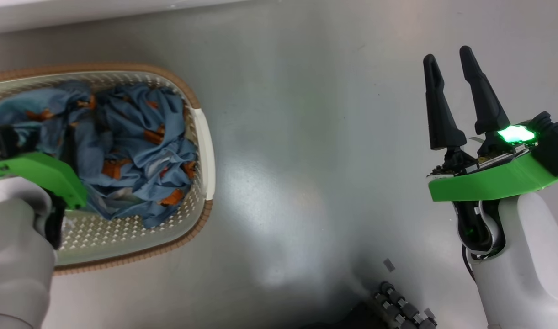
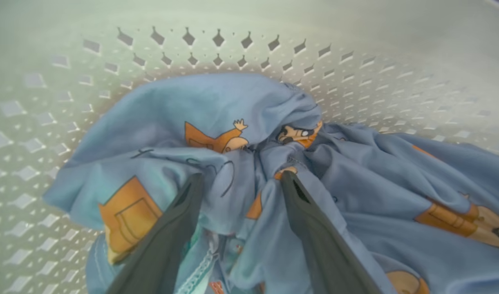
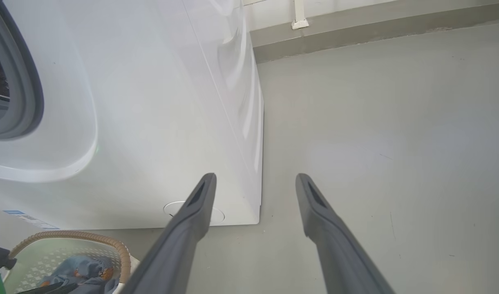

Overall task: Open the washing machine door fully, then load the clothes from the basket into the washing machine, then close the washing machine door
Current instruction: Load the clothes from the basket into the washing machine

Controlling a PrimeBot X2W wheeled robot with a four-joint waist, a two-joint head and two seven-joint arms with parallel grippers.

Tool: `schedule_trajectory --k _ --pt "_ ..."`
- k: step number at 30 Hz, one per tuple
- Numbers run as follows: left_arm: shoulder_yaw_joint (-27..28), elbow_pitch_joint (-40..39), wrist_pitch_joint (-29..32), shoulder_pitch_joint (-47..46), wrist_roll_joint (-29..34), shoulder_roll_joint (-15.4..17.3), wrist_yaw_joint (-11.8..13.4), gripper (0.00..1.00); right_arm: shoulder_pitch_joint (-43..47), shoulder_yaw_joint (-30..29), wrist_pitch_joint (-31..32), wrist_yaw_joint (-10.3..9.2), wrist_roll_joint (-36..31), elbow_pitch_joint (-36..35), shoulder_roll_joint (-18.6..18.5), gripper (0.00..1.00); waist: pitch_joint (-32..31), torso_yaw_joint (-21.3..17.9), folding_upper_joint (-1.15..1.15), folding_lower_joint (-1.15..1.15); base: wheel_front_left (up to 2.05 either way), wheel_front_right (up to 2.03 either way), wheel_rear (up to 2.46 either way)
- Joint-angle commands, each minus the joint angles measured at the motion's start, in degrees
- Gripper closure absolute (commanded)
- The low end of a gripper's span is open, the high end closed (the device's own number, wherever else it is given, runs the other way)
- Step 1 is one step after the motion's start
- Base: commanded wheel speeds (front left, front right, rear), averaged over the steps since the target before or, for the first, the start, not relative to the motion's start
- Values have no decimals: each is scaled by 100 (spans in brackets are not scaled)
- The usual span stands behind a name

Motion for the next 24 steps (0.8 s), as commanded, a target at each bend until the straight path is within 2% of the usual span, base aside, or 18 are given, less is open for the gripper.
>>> schedule_trajectory --k 1,9,18,21,22,24 --pt "69 29 11 16 -44 273 -16 0 195 100 -26 9 -40 -153 40 0 64 -71 0 0 0 0 0" --pt "47 229 373 -219 -121 391 35 0 183 124 -26 9 -38 -201 69 0 256 -181 0 0 0 0 0" --pt "26 319 1014 -265 -204 414 248 0 177 125 -26 9 -51 -199 83 0 358 -219 0 0 0 0 0" --pt "32 328 1153 -258 -256 398 239 0 175 123 -26 9 -58 -200 75 0 365 -207 0 0 0 0 0" --pt "38 330 1162 -262 -273 395 233 22 173 123 -26 9 -60 -200 73 0 368 -202 0 0 0 0 0" --pt "49 332 1144 -261 -309 380 216 97 172 118 -26 9 -66 -198 69 0 360 -189 0 0 0 0 0"
